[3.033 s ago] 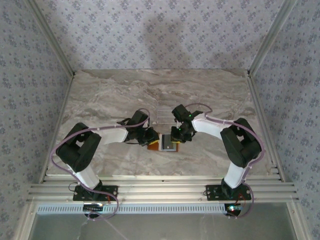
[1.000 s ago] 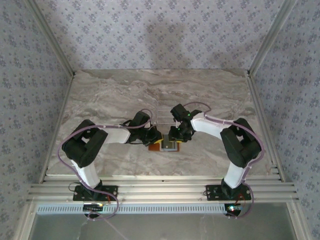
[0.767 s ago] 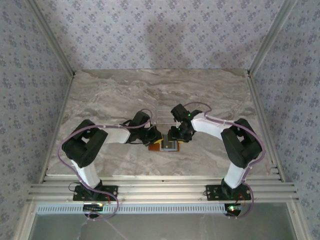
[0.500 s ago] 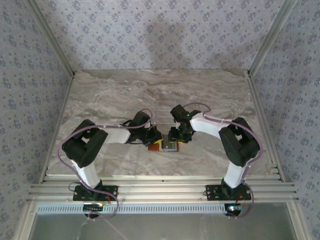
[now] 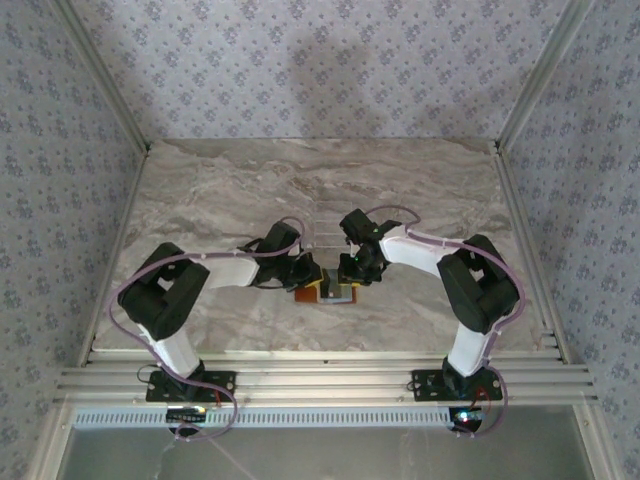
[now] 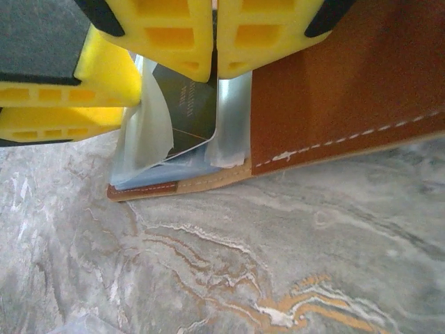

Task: Take the credit cards out of the card holder

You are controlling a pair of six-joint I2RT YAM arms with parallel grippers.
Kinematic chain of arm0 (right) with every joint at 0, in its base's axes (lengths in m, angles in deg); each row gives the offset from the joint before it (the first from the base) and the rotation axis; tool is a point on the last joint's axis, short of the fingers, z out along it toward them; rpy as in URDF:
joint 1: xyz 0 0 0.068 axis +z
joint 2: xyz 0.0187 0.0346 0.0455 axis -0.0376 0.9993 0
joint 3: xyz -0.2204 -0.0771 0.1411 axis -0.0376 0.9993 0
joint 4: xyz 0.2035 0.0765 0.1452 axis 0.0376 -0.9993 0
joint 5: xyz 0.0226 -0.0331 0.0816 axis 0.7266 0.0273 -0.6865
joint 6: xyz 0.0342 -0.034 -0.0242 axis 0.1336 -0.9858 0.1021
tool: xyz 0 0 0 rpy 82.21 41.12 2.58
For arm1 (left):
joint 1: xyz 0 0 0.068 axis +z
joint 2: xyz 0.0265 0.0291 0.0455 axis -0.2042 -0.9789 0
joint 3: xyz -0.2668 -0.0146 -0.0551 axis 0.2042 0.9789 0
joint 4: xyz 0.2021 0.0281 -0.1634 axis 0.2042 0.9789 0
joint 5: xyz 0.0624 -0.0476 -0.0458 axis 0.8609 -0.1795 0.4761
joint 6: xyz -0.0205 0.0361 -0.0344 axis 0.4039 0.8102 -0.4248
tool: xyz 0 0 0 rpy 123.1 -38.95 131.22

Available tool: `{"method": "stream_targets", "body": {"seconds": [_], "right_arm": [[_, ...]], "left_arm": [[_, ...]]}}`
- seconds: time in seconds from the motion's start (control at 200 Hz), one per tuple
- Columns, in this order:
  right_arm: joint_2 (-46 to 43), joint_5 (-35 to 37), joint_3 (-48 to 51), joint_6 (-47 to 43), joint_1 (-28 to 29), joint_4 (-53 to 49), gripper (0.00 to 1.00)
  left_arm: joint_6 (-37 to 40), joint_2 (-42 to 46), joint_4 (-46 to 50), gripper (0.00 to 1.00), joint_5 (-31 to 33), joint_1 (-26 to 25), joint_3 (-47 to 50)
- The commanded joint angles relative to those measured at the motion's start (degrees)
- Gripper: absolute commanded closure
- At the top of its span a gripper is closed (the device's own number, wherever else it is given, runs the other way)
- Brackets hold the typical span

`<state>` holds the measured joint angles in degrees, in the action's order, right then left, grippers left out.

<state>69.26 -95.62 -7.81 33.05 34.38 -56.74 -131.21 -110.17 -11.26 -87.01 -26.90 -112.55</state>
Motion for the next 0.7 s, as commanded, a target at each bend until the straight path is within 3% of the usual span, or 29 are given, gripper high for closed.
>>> {"method": "stream_targets", "body": {"seconds": [0.0,0.43,0.695], "right_arm": [[1.55,2.27,1.2,-0.24,0.05,-2.7,0.72],[-1.21,1.39,0.77,-0.5,0.23,-2.61,0.72],[-5.98,1.48,-0.09,-0.31,0.01,-5.02,0.65]], "left_arm": [[5.08,2.95,7.75,0.92,2.49,0.34,-1.46],[17.88,10.28,21.26,0.95,6.03,2.36,-6.14],[32.13,12.98,28.43,0.96,6.94,2.85,-12.13]]}}
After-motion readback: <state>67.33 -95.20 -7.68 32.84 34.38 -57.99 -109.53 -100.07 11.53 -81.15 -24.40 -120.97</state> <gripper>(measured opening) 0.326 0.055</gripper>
